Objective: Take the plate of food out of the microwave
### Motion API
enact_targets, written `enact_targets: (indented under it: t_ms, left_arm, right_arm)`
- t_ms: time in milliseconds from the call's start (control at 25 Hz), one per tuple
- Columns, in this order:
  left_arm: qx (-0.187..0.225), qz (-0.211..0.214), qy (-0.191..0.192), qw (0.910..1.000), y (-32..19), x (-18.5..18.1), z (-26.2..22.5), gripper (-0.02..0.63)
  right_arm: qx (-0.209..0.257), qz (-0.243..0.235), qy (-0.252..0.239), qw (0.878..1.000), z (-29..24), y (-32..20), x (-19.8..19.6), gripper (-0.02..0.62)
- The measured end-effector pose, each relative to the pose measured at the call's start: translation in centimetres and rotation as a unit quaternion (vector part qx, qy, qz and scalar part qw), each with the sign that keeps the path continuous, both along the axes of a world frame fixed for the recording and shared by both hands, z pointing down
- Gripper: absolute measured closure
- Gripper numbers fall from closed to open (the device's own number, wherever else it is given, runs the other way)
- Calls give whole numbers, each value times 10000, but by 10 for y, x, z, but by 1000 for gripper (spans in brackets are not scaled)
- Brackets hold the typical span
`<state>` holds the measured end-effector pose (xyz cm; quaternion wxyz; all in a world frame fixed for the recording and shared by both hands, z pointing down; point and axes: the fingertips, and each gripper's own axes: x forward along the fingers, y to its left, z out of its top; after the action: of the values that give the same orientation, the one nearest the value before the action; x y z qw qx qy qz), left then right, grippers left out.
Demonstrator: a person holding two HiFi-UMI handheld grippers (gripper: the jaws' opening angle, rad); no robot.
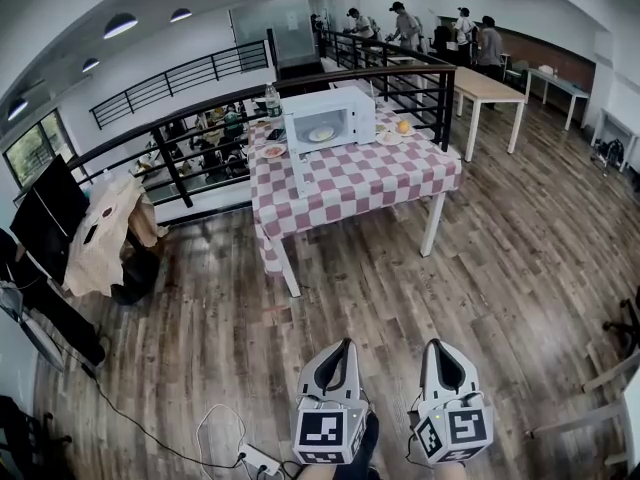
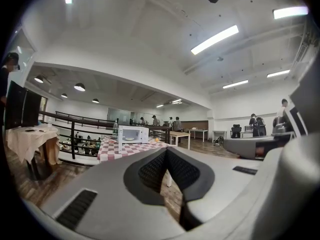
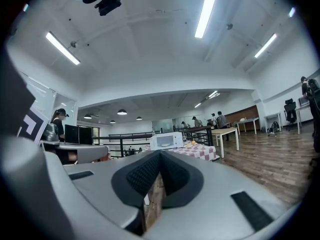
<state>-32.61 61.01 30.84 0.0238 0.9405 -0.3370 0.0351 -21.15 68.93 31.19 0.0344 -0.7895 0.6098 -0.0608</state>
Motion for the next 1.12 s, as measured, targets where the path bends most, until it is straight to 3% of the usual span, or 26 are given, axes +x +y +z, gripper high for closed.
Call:
enact_targets:
  t_ms: [800,1120]
  left_arm:
    - [41,84,205,9997,-199,97,-8,597]
    - [84,61,206,9997,-253,120,-8,597]
  right_arm:
    - [3,105,103,9999,-5,-199,95,603]
    - [-112,158,178,9997,-4,-250,123,603]
